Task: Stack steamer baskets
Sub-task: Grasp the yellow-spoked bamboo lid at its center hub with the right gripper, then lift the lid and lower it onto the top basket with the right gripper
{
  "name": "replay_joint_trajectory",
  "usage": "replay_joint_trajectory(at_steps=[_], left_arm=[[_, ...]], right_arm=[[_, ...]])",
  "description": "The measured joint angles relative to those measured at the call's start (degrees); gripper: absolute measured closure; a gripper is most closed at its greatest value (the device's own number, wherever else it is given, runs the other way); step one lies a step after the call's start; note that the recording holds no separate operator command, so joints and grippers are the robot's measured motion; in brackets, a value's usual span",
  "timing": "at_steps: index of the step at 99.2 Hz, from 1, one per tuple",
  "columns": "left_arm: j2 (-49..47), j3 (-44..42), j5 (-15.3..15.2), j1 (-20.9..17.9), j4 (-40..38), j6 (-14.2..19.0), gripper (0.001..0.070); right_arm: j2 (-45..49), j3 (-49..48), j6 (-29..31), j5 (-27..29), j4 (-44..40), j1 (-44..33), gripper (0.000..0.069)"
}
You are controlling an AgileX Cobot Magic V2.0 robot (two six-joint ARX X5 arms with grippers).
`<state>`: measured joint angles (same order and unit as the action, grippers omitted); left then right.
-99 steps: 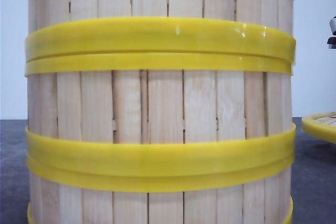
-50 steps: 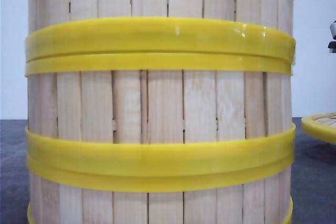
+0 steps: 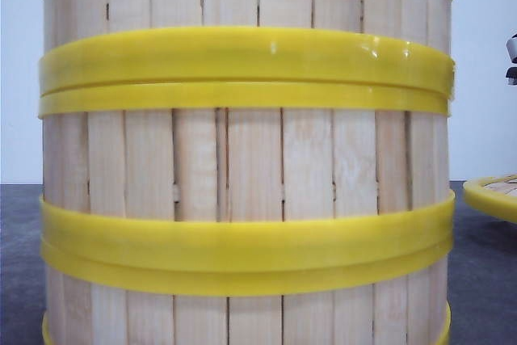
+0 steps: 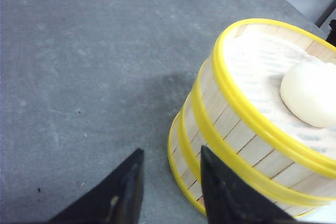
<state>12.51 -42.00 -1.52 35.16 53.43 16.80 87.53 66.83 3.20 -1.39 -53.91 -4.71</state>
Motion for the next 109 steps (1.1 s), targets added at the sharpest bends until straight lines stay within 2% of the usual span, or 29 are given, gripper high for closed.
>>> replay_joint_trajectory(at_steps=[30,60,78,109], left_arm=[[0.0,0.0,0.0,0.0,0.0,0.0,0.0526],[0.0,0.0,0.0,0.0,0.2,0.0,0.0526],[0.0,0.0,0.0,0.0,0.2,0.0,0.0526],[0.0,0.0,0.0,0.0,0.2,0.0,0.0526]], right_arm=[[-2.1,0.1,0.0,-0.1,-0.3,0.0,0.0635],[-13.3,1.7,0.0,-0.6,-1.2,1.8,0.0635],[-20.9,1.8,-0.5,-5.5,-2.2,5.6,0.0635],[-31.8,1.9,-1.0,-14.6,-2.4,16.8,0.0636]])
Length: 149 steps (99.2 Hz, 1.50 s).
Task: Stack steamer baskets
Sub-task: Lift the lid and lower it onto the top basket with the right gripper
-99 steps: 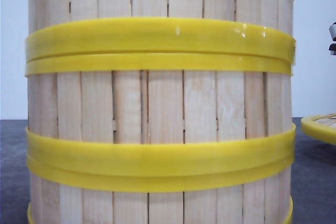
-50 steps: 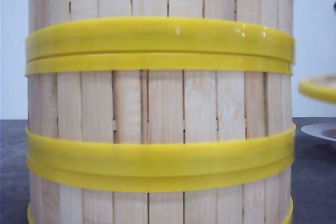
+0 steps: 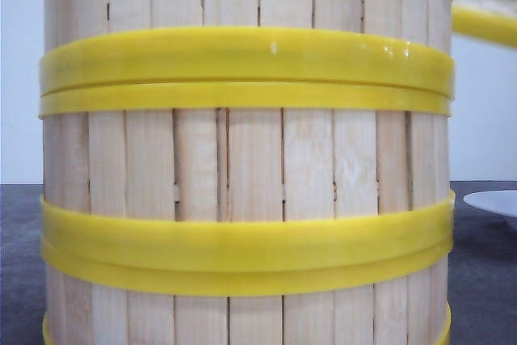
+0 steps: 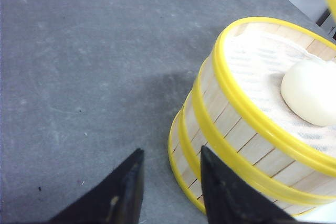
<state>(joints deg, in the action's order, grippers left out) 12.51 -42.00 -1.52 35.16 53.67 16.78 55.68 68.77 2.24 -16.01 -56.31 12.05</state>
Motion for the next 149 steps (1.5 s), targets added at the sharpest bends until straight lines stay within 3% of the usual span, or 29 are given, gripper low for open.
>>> replay_joint_trajectory(at_steps=[29,62,99,149], left_arm=[[0.0,0.0,0.0,0.0,0.0,-0.2,0.0526],[0.0,0.0,0.0,0.0,0.0,-0.6,0.0526],[0.0,0.0,0.0,0.0,-0.1,-0.6,0.0526],[0.0,0.0,0.0,0.0,-0.1,-0.7,0.0526]], right_arm=[[-1.7,4.9,1.2,-6.4,-0.5,9.5,0.0636],[-0.3,6.8,2.0,-6.8,0.0,22.2,0.0636],[5.9,6.8,2.0,-1.7,0.0,33.0,0.0636],[12.0,6.8,1.0,0.1,5.7,37.8,0.0637]])
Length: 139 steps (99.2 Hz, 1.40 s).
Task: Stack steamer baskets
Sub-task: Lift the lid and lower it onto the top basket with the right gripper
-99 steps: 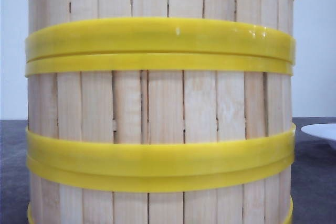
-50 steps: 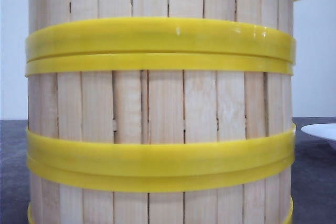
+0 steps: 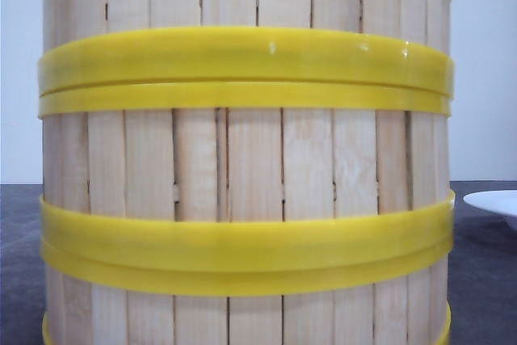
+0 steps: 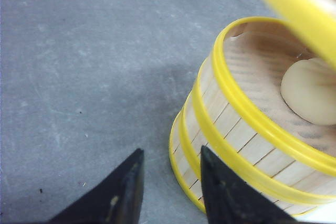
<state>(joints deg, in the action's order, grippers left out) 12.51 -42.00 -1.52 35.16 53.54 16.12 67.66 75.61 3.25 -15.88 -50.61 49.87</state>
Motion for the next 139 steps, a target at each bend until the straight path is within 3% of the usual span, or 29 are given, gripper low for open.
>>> replay_joint_trajectory(at_steps=[139], left_arm=[[0.0,0.0,0.0,0.0,0.1,0.0,0.0526]], right_arm=[[5.0,0.0,0.0,0.6,1.8,1.0,0.0639]])
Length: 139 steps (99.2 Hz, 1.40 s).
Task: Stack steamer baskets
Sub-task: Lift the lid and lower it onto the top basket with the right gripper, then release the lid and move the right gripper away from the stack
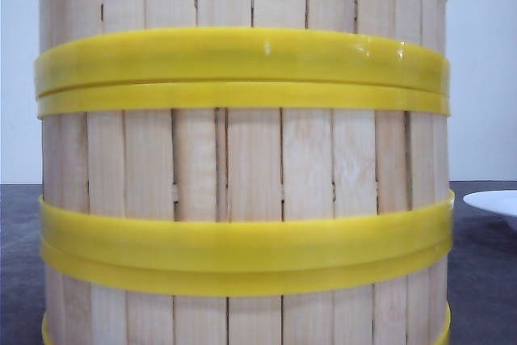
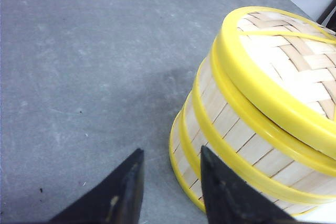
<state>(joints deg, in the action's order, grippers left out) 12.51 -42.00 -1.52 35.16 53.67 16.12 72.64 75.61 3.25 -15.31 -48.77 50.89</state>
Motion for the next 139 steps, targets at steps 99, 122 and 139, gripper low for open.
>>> replay_joint_trajectory(at_steps=[99,122,139], left_arm=[[0.0,0.0,0.0,0.0,0.1,0.0,0.0526],[0.0,0.0,0.0,0.0,0.1,0.0,0.0526],[0.0,0.0,0.0,0.0,0.0,0.0,0.0526]], right_arm=[[-14.9,5.7,0.8,24.4,2.3,0.1,0.0391],[-24.1,5.7,3.8,35.5,-5.6,0.1,0.0391],[-29.6,3.0,7.1,40.2,-9.4,0.1,0.0391]])
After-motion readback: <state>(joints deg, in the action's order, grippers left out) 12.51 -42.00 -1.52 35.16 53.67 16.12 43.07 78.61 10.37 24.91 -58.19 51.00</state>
